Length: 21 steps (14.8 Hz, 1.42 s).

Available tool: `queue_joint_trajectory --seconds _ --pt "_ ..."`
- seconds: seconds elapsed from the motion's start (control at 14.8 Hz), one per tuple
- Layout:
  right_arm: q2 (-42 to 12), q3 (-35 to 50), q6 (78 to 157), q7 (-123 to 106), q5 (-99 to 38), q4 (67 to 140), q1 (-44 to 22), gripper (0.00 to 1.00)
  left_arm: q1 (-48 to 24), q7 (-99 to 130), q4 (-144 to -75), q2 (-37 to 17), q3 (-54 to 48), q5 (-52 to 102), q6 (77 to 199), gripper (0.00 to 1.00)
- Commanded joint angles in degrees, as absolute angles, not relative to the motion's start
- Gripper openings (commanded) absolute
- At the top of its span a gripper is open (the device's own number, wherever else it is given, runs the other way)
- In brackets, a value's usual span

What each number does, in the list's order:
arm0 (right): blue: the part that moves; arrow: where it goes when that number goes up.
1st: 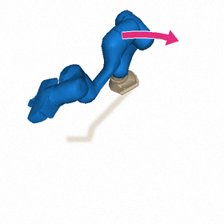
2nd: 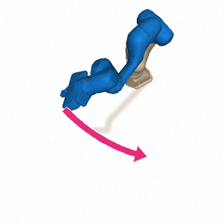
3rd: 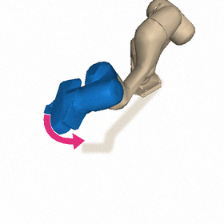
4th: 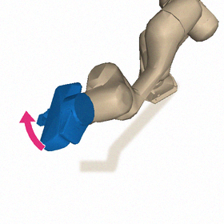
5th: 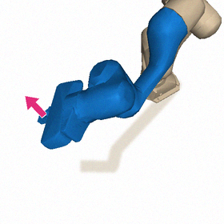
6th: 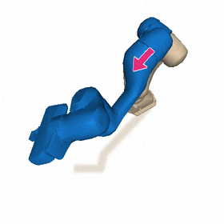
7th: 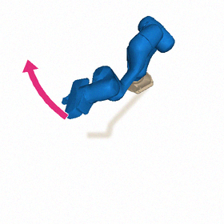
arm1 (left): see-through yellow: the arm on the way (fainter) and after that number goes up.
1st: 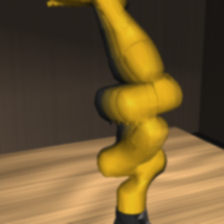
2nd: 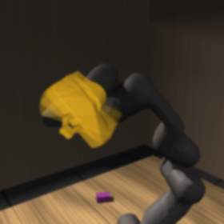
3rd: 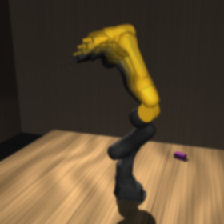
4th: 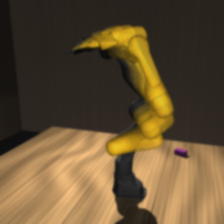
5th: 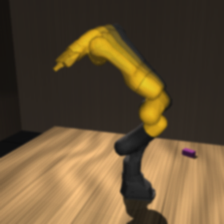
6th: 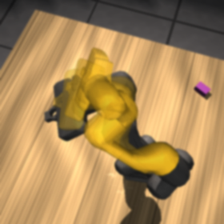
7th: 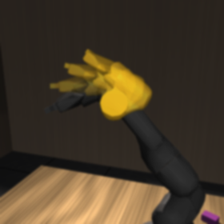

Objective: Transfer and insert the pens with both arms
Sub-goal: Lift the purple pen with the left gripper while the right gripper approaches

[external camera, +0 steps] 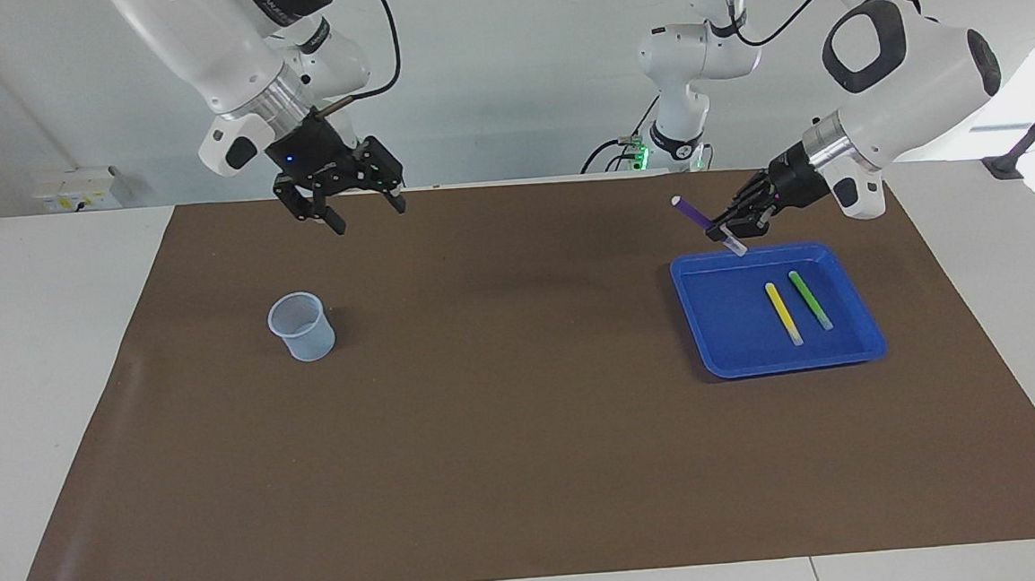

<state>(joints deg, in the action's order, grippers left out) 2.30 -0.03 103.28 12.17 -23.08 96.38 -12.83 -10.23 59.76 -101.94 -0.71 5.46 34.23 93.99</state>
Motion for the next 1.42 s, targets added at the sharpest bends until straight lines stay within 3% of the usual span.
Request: queue_joint_trajectory --seconds 0.0,0.54,1.35 --pt "2.6 -0.1 107.8 15.0 -27.9 97.6 -14.9 1.00 -10.7 71.2 -103.7 2.1 5.0 39.0 95.5 0.00" --pt "2.0 -0.1 123.8 29.7 -35.5 98.7 -26.4 0.99 -11.2 91.3 -111.6 7.0 -1.1 53.4 108.7 0.00" --pt "-4.0 -0.1 124.4 27.3 -27.8 94.2 -33.4 0.93 -16.7 90.4 -121.3 12.8 -1.2 63.2 114.2 0.00"
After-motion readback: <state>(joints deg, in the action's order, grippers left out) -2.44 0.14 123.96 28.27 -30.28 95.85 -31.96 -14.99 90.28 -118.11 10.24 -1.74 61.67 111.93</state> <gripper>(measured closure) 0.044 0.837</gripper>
